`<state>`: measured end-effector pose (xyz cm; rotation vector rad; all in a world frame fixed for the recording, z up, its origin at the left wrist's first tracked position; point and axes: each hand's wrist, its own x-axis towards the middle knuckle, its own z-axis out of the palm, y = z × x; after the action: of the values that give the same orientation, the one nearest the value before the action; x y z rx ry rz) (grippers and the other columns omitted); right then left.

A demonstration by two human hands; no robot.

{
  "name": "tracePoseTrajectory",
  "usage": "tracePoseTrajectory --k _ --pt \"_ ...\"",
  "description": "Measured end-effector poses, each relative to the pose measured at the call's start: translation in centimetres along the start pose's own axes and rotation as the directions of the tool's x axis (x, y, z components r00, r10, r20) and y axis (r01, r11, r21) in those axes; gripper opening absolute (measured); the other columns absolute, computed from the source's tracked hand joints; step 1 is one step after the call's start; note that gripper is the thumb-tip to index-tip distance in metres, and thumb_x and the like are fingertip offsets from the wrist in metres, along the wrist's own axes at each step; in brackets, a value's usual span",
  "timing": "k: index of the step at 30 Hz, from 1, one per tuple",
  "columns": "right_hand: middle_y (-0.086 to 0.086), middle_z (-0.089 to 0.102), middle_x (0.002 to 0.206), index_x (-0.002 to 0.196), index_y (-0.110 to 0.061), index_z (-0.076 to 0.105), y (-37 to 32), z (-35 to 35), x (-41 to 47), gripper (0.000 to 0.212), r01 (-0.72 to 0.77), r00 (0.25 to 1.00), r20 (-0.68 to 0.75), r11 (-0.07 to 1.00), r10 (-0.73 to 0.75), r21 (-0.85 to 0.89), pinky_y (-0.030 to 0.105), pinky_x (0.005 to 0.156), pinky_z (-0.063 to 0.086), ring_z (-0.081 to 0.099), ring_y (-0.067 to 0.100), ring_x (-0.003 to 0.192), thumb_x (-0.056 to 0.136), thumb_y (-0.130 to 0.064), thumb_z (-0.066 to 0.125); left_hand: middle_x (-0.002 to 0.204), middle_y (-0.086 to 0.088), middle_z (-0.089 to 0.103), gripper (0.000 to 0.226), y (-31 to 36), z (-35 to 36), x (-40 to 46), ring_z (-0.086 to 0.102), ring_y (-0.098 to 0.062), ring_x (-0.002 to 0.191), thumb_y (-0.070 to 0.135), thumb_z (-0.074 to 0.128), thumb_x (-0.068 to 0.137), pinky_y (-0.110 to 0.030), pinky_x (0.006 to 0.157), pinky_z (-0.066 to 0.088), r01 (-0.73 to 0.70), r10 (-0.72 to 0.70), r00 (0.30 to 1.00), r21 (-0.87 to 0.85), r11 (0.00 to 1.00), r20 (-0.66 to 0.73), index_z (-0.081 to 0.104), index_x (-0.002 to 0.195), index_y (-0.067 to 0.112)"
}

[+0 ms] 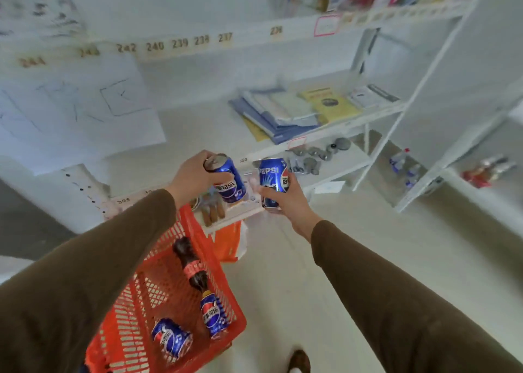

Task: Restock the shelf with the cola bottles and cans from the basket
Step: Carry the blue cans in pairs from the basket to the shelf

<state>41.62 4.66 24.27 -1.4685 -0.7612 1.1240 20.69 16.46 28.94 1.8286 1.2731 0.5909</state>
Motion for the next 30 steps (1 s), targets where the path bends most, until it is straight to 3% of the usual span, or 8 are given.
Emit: tracePoseTrajectory --k 3,5,8,14,18,20,25,30 --pt "0.001 0.068 0.117 0.125 -0.031 0.05 -2.3 -7.8 -2.6 0.059 -0.005 0.993 -0.12 0.993 0.019 0.117 0.034 0.07 0.064 0.072 0.019 0.097 0.079 -0.026 0.087 0.108 -0.005 0.072 0.047 6.9 6.1 1.4 0.068 -0.027 0.101 0.029 0.088 0.076 -0.043 0.091 0.054 -0.102 0.106 0.99 -0.047 0.994 0.096 0.065 0.115 0.017" --pt "0.006 0.07 0.119 0.128 -0.027 0.052 -3.4 -13.6 -4.4 0.054 0.01 0.983 -0.182 0.983 0.024 0.183 0.039 0.076 0.064 0.074 0.023 0.095 0.084 -0.031 0.083 0.109 -0.003 0.073 0.05 11.4 11.1 2.1 0.069 -0.024 0.101 0.036 0.088 0.075 -0.043 0.091 0.056 -0.153 0.168 0.973 -0.105 0.983 0.16 0.066 0.117 0.018" --pt "0.011 0.071 0.121 0.135 -0.022 0.052 -4.3 -23.1 -7.5 0.048 0.035 0.963 -0.266 0.965 0.037 0.261 0.042 0.08 0.062 0.075 0.021 0.086 0.093 -0.035 0.07 0.103 0.002 0.075 0.048 18.4 19.9 2.2 0.072 -0.019 0.097 0.04 0.088 0.074 -0.038 0.083 0.058 -0.211 0.25 0.93 -0.168 0.963 0.269 0.066 0.111 0.02" --pt "0.007 0.067 0.128 0.14 -0.024 0.047 -3.8 -42.5 -14.8 0.048 0.118 0.894 -0.448 0.974 -0.02 0.193 0.041 0.091 0.059 0.068 0.026 0.112 0.096 -0.028 0.068 0.098 0.009 0.073 0.043 32.0 39.2 -0.5 0.07 -0.01 0.09 0.043 0.088 0.071 -0.024 0.069 0.053 -0.326 0.395 0.814 -0.227 0.918 0.427 0.064 0.104 0.03" --pt "0.003 0.071 0.119 0.131 -0.019 0.055 -3.5 -53.7 -19.7 0.045 0.177 0.783 -0.62 0.974 -0.052 0.141 0.032 0.085 0.058 0.07 0.019 0.104 0.091 -0.023 0.076 0.087 0.02 0.073 0.05 39.7 50.2 -3.3 0.07 0.002 0.082 0.054 0.086 0.058 -0.025 0.07 0.053 -0.346 0.449 0.728 -0.288 0.893 0.518 0.064 0.098 0.034" --pt "0.003 0.072 0.115 0.125 -0.02 0.057 -3.3 -58.8 -21.7 0.045 0.199 0.715 -0.696 0.972 -0.061 0.12 0.027 0.08 0.056 0.071 0.017 0.102 0.087 -0.023 0.081 0.092 0.015 0.074 0.059 43.1 55.2 -4.5 0.071 -0.002 0.086 0.058 0.085 0.052 -0.027 0.073 0.055 -0.353 0.468 0.685 -0.308 0.884 0.559 0.064 0.101 0.033" --pt "-0.003 0.072 0.111 0.116 -0.033 0.057 -2.6 -70.3 -24.5 0.045 0.244 0.571 -0.818 0.966 -0.075 0.081 0.019 0.074 0.055 0.071 0.009 0.097 0.082 -0.025 0.085 0.09 0.026 0.071 0.045 50.6 66.7 -5.8 0.067 0.011 0.081 0.057 0.086 0.06 -0.015 0.063 0.049 -0.425 0.527 0.575 -0.322 0.846 0.626 0.062 0.095 0.043" --pt "-0.003 0.07 0.113 0.121 -0.03 0.056 -2.3 -81.6 -25.4 0.048 0.25 0.438 -0.897 0.967 -0.065 0.052 0.021 0.078 0.055 0.07 0.012 0.102 0.083 -0.022 0.084 0.107 0.015 0.071 0.072 57.9 78.8 -5.7 0.067 -0.005 0.097 0.064 0.084 0.055 -0.028 0.076 0.055 -0.444 0.568 0.458 -0.378 0.812 0.684 0.06 0.115 0.032"
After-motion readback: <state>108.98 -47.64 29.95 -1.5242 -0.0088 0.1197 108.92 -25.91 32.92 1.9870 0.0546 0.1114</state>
